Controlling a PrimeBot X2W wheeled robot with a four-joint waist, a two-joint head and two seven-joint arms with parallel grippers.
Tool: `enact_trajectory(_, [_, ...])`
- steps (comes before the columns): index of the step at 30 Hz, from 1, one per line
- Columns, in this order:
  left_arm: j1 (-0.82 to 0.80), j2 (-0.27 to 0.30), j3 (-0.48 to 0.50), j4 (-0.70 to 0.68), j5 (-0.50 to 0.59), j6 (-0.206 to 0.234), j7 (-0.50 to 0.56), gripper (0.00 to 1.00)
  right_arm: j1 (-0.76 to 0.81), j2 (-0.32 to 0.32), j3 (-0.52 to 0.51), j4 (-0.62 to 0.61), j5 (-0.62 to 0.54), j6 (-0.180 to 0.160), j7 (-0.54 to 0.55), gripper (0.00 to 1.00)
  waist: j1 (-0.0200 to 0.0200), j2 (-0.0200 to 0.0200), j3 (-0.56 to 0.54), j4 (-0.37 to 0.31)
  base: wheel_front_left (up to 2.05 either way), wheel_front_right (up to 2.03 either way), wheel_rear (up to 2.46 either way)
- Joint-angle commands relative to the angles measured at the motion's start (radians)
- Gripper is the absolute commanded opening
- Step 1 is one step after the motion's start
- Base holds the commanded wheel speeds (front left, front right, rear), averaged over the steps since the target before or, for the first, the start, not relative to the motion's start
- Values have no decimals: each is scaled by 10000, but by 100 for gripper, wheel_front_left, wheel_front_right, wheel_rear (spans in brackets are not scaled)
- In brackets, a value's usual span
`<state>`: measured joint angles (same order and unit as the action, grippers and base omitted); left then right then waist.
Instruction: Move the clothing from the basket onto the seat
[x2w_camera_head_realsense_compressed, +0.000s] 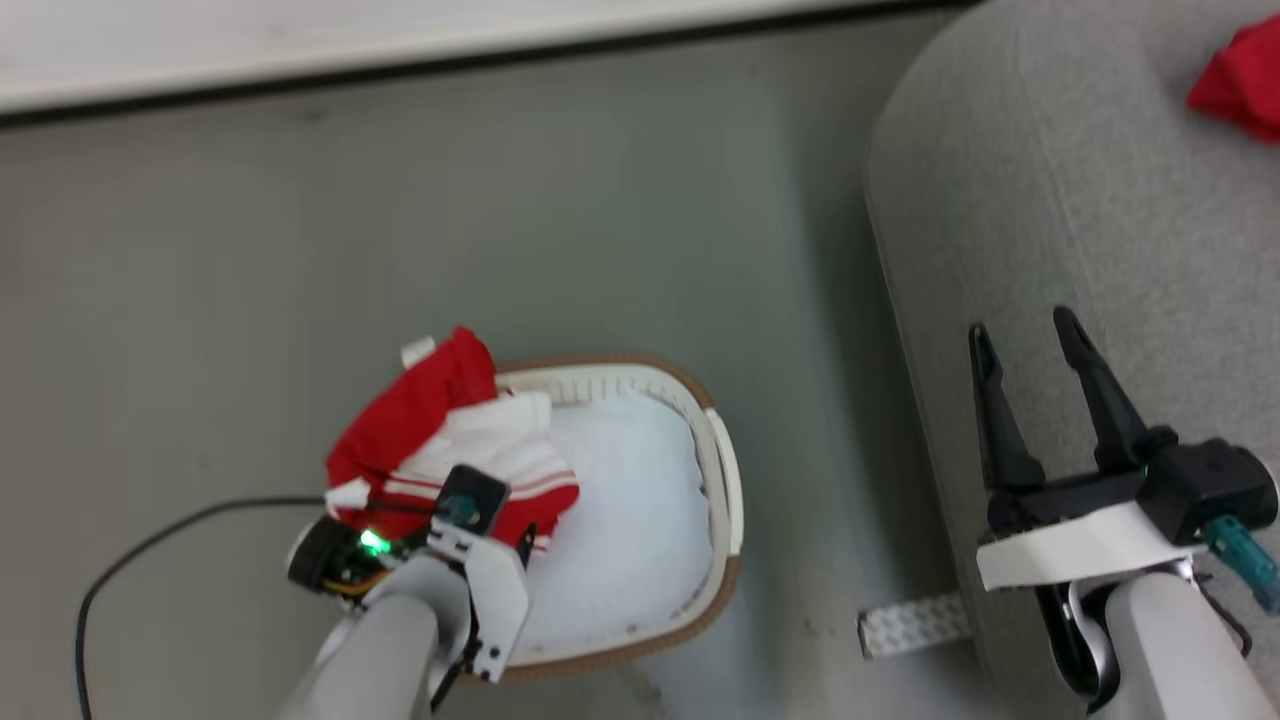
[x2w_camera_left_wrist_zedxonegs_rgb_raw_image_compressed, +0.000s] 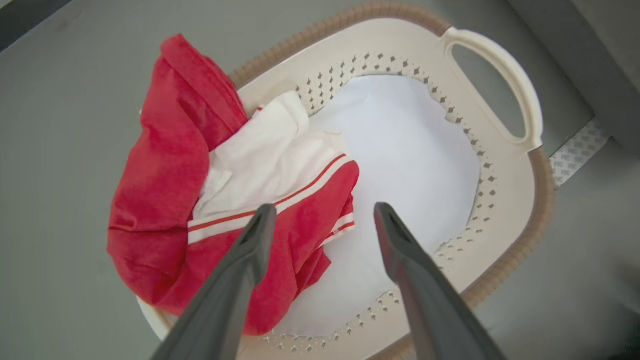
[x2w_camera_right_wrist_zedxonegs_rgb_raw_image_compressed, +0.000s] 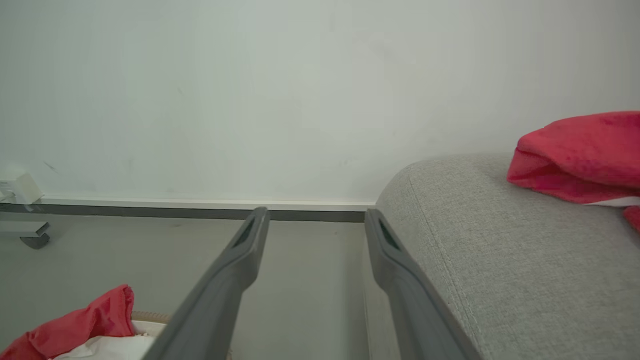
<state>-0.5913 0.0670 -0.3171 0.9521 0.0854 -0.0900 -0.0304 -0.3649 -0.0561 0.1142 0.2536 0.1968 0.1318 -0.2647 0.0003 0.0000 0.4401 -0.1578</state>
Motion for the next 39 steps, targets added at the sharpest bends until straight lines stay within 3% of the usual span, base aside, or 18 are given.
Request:
enact_trajectory(1, [-572,113,-135,407,255,87,213,100,-359,39,46,-151,168,-21,5,100,-3,0,1426,-618,0,0,0])
enact_trajectory(11, [-2719,486,-855,2108,1162,868,1105,100,-1243,60,371,-548,923,-21,5,100,-3,0,3692,-971,0,0,0])
enact_trajectory(18, [-3621,670,-1164,2774,1396,1188,1213,100,-1618,58,533,-786,1235,-21,7,100,-3,0,4556,-1105,0,0,0])
enact_trajectory(19, [-3690,679,-1167,2840,1373,1236,1195,30,-1645,57,536,-788,1266,-21,7,100,-3,0,4604,-1119,0,0,0])
enact_trajectory(20, [-3721,676,-1208,2890,1382,1276,1163,0,-1636,52,529,-767,1284,-22,8,100,-3,0,4626,-1129,0,0,0])
enact_trajectory(24, [-3772,598,-1198,3028,1180,1385,953,0,-1549,22,420,-676,1318,-22,10,100,-3,0,4540,-1106,0,0,0])
enact_trajectory(28, [-3542,322,-1001,3078,790,1210,415,0,-1305,-7,315,-533,1320,-29,7,100,-3,0,3971,-874,0,0,0])
enact_trajectory(34, [-2899,26,-679,3066,92,987,-561,0,-811,27,229,-277,1200,-26,5,100,-3,0,2481,-426,0,0,0])
enact_trajectory(39, [-2039,-137,-540,2926,-604,593,-1444,0,46,26,16,106,986,-25,7,100,-3,0,495,117,0,0,0])
